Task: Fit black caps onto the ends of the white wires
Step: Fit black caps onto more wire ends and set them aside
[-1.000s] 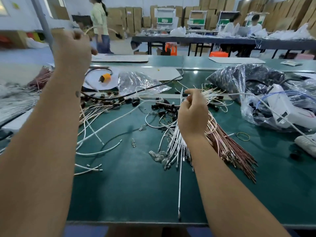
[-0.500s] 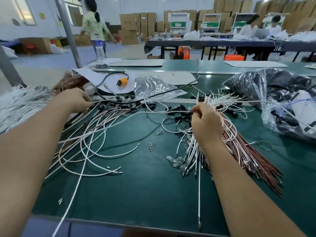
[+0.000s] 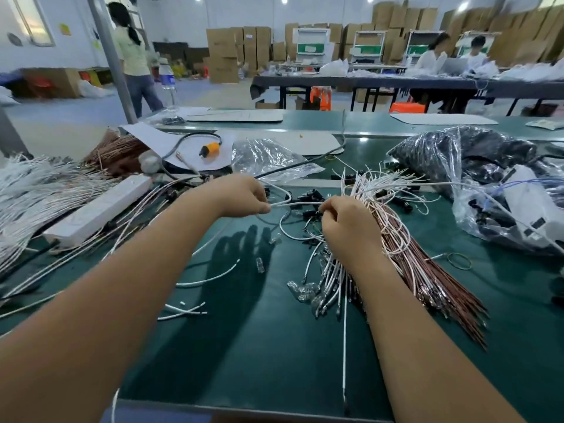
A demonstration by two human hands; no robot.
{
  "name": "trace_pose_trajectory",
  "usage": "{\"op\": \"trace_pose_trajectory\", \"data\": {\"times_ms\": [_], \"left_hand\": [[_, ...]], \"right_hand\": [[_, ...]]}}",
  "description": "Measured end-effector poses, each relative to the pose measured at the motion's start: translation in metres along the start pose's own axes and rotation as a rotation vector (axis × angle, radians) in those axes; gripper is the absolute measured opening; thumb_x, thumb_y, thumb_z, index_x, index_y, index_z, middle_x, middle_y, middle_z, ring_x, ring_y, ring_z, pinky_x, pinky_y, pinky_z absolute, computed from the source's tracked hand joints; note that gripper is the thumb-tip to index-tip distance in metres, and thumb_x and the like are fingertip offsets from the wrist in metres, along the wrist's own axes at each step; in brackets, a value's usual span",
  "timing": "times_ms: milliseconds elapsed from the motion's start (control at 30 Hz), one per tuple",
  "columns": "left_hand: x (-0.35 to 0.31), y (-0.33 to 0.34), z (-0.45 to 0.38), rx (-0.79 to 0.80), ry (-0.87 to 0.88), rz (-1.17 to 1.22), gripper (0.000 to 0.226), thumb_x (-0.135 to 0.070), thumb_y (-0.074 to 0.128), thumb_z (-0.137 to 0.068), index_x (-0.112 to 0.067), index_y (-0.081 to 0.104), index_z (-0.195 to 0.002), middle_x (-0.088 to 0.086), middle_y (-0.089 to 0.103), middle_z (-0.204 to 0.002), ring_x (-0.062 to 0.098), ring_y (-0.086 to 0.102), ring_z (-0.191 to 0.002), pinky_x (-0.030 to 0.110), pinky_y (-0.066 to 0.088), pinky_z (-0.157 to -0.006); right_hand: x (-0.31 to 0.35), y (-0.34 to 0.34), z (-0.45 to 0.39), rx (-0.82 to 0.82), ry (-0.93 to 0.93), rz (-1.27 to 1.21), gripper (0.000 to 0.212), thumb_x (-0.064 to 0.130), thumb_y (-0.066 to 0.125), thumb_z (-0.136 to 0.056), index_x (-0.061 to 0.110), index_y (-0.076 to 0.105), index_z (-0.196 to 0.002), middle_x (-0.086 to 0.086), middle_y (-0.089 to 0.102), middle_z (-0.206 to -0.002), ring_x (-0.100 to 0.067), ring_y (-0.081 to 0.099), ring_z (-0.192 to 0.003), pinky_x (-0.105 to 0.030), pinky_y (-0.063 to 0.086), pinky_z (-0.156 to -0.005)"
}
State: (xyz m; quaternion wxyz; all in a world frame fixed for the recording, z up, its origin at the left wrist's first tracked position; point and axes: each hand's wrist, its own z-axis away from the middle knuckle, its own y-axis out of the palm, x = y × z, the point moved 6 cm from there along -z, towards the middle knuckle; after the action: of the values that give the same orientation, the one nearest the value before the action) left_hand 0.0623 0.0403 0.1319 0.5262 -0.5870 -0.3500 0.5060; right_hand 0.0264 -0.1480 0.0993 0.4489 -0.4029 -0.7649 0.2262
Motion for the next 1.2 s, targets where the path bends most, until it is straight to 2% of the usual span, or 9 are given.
{"op": "trace_pose_trajectory", "data": {"times_ms": [133, 333, 433, 533, 667, 867, 967, 1067, 1200], "left_hand": [[-0.003, 0.023, -0.014, -0.041, 0.003, 0.061, 0.016, -0.019, 0.058, -0.089, -0.013, 0.072, -0.095, 0.002, 0.069, -0.082, 0.014, 0.061, -0.067, 0.028, 0.05, -0.065], [0.001, -0.029, -0.02, -0.546, 0.046, 0.604, 0.013, -0.016, 0.059, -0.087, -0.021, 0.071, -0.088, -0.011, 0.053, -0.044, 0.001, 0.039, -0.038, 0.013, 0.032, -0.039], [-0.003, -0.083, -0.021, -0.898, 0.16, 0.601, 0.022, -0.018, 0.056, -0.087, -0.015, 0.074, -0.1, -0.016, 0.057, -0.055, 0.002, 0.047, -0.044, 0.013, 0.035, -0.041], [0.006, -0.118, -0.041, -1.146, 0.096, 0.327, 0.037, -0.025, 0.043, -0.091, -0.016, 0.069, -0.115, 0.005, 0.067, -0.079, 0.025, 0.059, -0.07, 0.029, 0.045, -0.059], [0.024, -0.066, -0.11, -0.448, -0.193, -0.438, 0.06, -0.024, 0.045, -0.094, -0.027, 0.024, -0.149, 0.022, 0.041, -0.138, 0.038, 0.033, -0.13, 0.053, 0.03, -0.104], [-0.005, 0.017, -0.117, -0.206, -0.016, -0.22, 0.09, -0.028, 0.057, -0.08, -0.053, 0.002, -0.146, 0.0, 0.003, -0.16, 0.031, -0.003, -0.146, 0.06, -0.006, -0.113], [-0.033, 0.013, -0.098, -0.407, 0.111, -0.027, 0.071, -0.028, 0.057, -0.081, -0.043, 0.027, -0.143, 0.004, 0.029, -0.147, 0.03, 0.018, -0.138, 0.056, 0.013, -0.113], [-0.059, 0.003, -0.072, -0.628, 0.253, 0.174, 0.033, -0.016, 0.054, -0.086, -0.022, 0.06, -0.118, 0.004, 0.062, -0.105, 0.023, 0.054, -0.097, 0.034, 0.041, -0.084], [-0.082, 0.024, -0.065, -0.387, 0.209, 0.237, 0.02, -0.021, 0.048, -0.088, -0.03, 0.065, -0.092, -0.014, 0.057, -0.068, 0.005, 0.05, -0.058, 0.025, 0.036, -0.056]], "right_hand": [[0.006, 0.005, 0.001, 0.073, -0.043, -0.003, 0.024, 0.011, 0.048, -0.093, 0.017, 0.068, -0.104, 0.009, 0.052, -0.081, -0.012, 0.046, -0.082, -0.026, 0.033, -0.064], [0.006, 0.014, -0.004, 0.212, 0.041, -0.237, 0.031, 0.014, 0.048, -0.095, 0.024, 0.064, -0.119, 0.003, 0.06, -0.087, -0.008, 0.043, -0.059, -0.025, 0.034, -0.058], [0.004, 0.007, -0.014, 0.186, 0.125, -0.358, 0.032, 0.016, 0.05, -0.095, 0.024, 0.062, -0.123, 0.001, 0.065, -0.097, -0.011, 0.049, -0.06, -0.03, 0.041, -0.058], [-0.002, -0.001, -0.021, 0.134, 0.192, -0.4, 0.028, 0.022, 0.051, -0.095, 0.024, 0.064, -0.119, 0.003, 0.067, -0.106, -0.007, 0.056, -0.074, -0.03, 0.05, -0.072], [-0.017, -0.002, -0.021, 0.198, 0.277, -0.164, 0.029, 0.025, 0.048, -0.093, 0.026, 0.064, -0.116, 0.004, 0.066, -0.107, -0.015, 0.06, -0.093, -0.039, 0.05, -0.088], [-0.019, -0.003, -0.021, 0.218, 0.228, 0.143, 0.031, 0.028, 0.045, -0.094, 0.024, 0.064, -0.117, 0.002, 0.063, -0.113, -0.018, 0.052, -0.104, -0.036, 0.042, -0.097], [-0.02, -0.015, -0.02, 0.025, 0.202, 0.19, 0.025, 0.02, 0.049, -0.093, 0.017, 0.066, -0.111, -0.001, 0.063, -0.108, -0.019, 0.053, -0.1, -0.034, 0.043, -0.088], [-0.038, -0.029, -0.016, -0.065, 0.35, 0.361, 0.025, 0.033, 0.055, -0.094, 0.011, 0.063, -0.104, -0.005, 0.061, -0.105, -0.021, 0.049, -0.093, -0.033, 0.041, -0.078], [-0.047, -0.024, -0.012, 0.078, 0.409, 0.502, 0.043, 0.049, 0.054, -0.093, 0.01, 0.061, -0.107, -0.009, 0.064, -0.109, -0.028, 0.053, -0.103, -0.036, 0.036, -0.076]]}}
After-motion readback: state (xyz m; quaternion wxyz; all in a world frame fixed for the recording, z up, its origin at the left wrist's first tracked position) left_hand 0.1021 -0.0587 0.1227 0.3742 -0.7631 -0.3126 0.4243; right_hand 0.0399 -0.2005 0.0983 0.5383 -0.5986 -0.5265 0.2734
